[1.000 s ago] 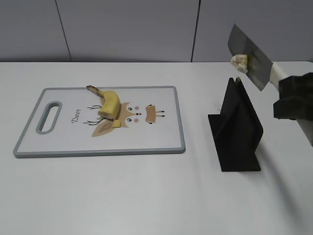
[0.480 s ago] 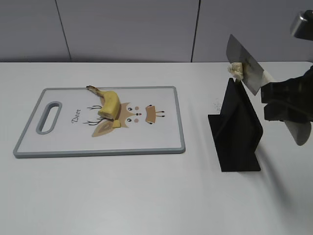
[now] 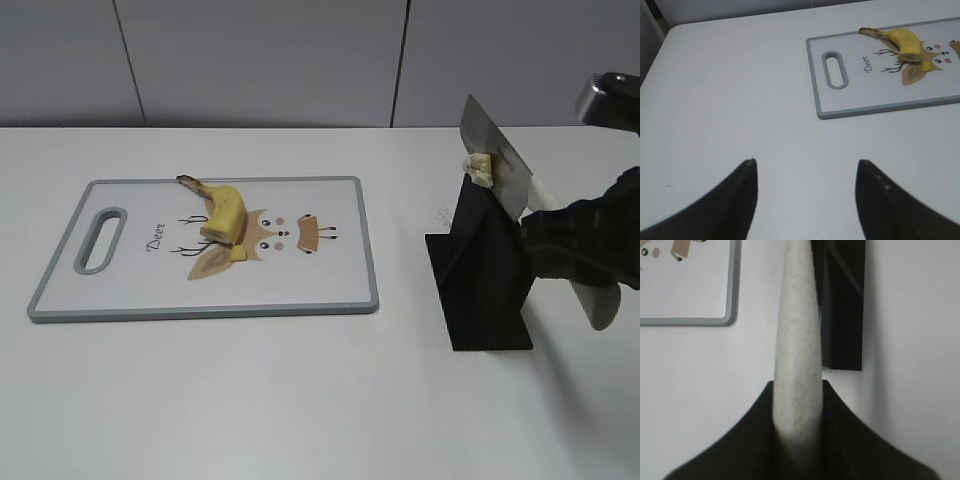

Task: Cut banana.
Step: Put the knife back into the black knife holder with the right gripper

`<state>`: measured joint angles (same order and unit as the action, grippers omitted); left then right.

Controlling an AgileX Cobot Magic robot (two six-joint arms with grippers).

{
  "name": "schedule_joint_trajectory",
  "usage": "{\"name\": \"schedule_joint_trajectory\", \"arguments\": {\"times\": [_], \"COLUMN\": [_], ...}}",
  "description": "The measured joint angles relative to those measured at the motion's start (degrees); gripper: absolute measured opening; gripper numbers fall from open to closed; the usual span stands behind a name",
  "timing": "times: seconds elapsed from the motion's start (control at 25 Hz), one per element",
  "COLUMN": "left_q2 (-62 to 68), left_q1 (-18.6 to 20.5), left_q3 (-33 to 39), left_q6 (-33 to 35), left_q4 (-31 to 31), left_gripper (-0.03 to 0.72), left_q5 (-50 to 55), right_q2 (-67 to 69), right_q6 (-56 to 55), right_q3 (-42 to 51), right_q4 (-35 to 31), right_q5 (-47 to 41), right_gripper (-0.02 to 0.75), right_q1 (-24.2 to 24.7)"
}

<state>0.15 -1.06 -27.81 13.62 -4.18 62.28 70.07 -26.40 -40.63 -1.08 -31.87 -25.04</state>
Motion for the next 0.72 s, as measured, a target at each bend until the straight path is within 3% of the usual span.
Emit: {"name": "schedule_joint_trajectory", "arguments": {"times": [0.72], "left_q2": [0.0], "left_q1": [0.0], "left_q3": [0.0], "left_q6": [0.0], "left_q4": [0.0], "left_gripper": [0.591], "left_q5": [0.0], "right_q2": [3.1], "right_q6": [0.0], "right_q3": [1.9], "right_q4": [-3.4], "right_q5": [1.8], "right_gripper": [0.173], "right_q1": [-0.1]}}
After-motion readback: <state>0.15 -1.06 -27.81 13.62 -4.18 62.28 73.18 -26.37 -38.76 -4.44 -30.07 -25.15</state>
